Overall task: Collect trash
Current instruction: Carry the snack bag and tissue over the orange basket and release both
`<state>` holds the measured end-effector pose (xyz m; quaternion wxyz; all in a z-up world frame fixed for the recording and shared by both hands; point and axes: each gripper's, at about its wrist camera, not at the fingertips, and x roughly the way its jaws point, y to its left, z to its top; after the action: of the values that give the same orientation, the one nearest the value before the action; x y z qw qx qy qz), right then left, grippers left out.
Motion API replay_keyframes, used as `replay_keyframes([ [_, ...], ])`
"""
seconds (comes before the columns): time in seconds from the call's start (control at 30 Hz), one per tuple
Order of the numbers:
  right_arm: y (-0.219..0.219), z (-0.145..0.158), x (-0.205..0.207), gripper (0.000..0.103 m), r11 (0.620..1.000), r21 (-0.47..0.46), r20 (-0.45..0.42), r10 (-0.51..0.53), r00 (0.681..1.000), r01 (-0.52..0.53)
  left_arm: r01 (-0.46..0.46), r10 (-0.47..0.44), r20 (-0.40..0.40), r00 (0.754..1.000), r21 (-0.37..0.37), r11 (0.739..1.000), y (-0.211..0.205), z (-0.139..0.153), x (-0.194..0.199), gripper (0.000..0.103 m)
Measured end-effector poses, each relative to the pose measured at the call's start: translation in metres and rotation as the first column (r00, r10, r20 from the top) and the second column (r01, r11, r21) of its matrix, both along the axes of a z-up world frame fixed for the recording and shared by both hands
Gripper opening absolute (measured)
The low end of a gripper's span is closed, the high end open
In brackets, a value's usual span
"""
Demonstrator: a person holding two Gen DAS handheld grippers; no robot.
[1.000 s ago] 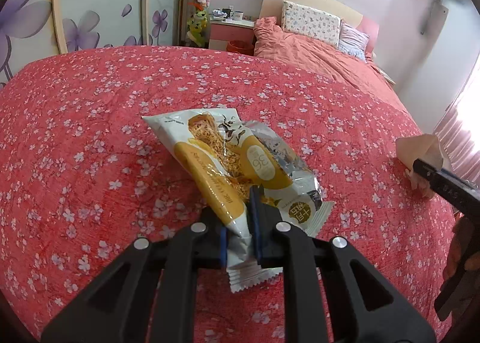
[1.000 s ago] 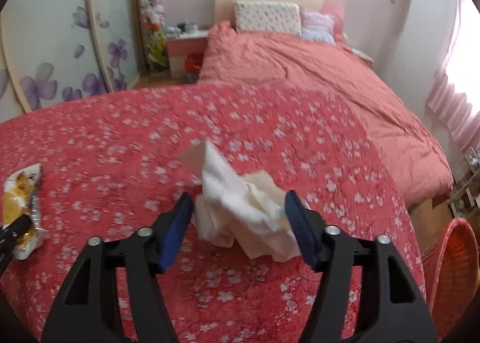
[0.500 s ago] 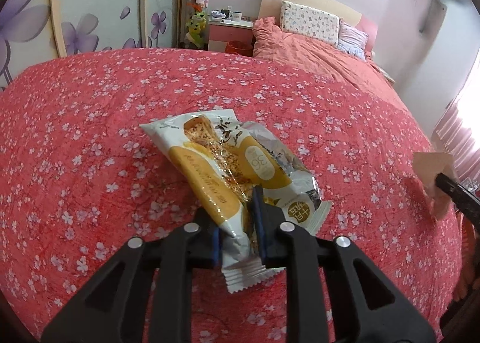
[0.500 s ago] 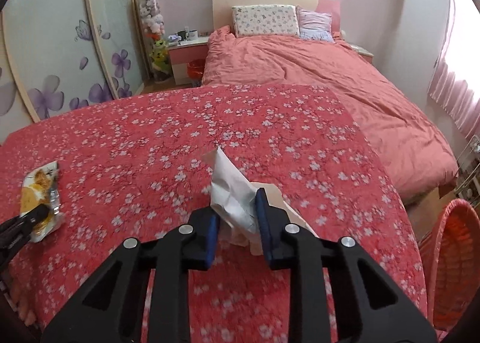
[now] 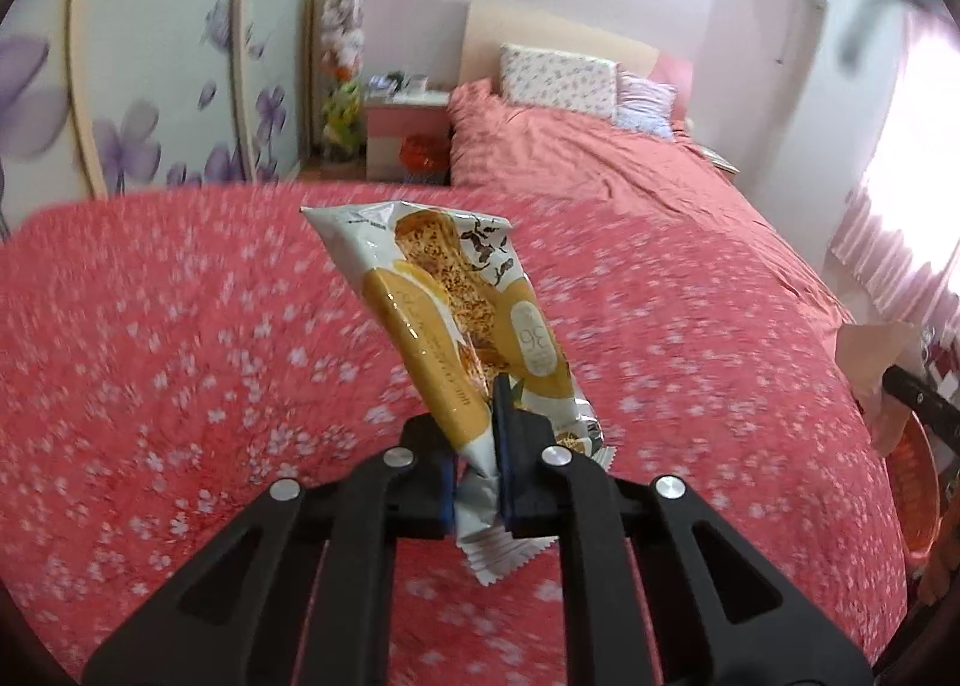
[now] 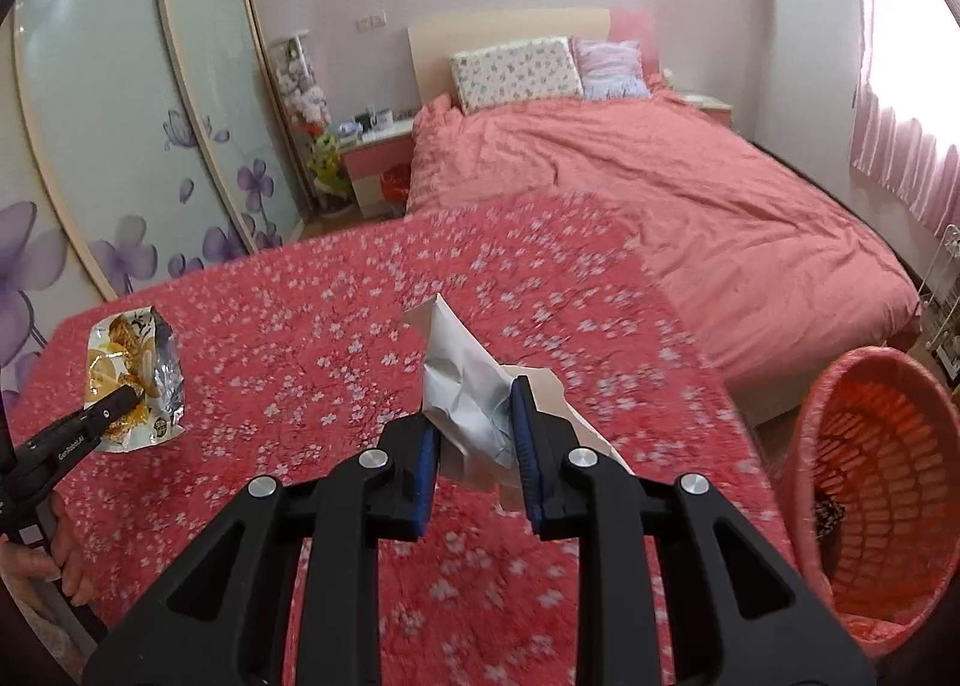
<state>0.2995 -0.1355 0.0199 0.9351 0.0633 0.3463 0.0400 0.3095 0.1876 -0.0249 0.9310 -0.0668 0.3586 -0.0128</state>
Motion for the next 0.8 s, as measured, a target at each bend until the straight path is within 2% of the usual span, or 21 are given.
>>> replay_keyframes([
  [0.17, -0.026, 0.019, -0.027, 0.023, 0.999, 0.042, 0.064, -0.030, 0.997, 0.028, 0.046, -0.048, 0.051, 0.998, 0.030, 0.998, -0.037, 0.034, -0.017, 0.011],
  [0.43, -0.059, 0.041, -0.074, 0.023, 0.995, 0.014, 0.162, -0.104, 0.981, 0.103, 0.146, -0.151, 0.104, 0.983, 0.051, 0.988, -0.112, 0.073, -0.048, 0.011],
  [0.63, -0.087, 0.045, -0.101, 0.024, 0.985, -0.020, 0.205, -0.165, 0.965, 0.173, 0.265, -0.266, 0.124, 0.956, 0.028, 0.964, -0.172, 0.087, -0.066, 0.011],
  [0.8, -0.125, 0.045, -0.122, 0.024, 0.972, 0.028, 0.220, -0.235, 0.947, 0.234, 0.371, -0.370, 0.141, 0.918, 0.020, 0.928, -0.219, 0.092, -0.084, 0.011],
])
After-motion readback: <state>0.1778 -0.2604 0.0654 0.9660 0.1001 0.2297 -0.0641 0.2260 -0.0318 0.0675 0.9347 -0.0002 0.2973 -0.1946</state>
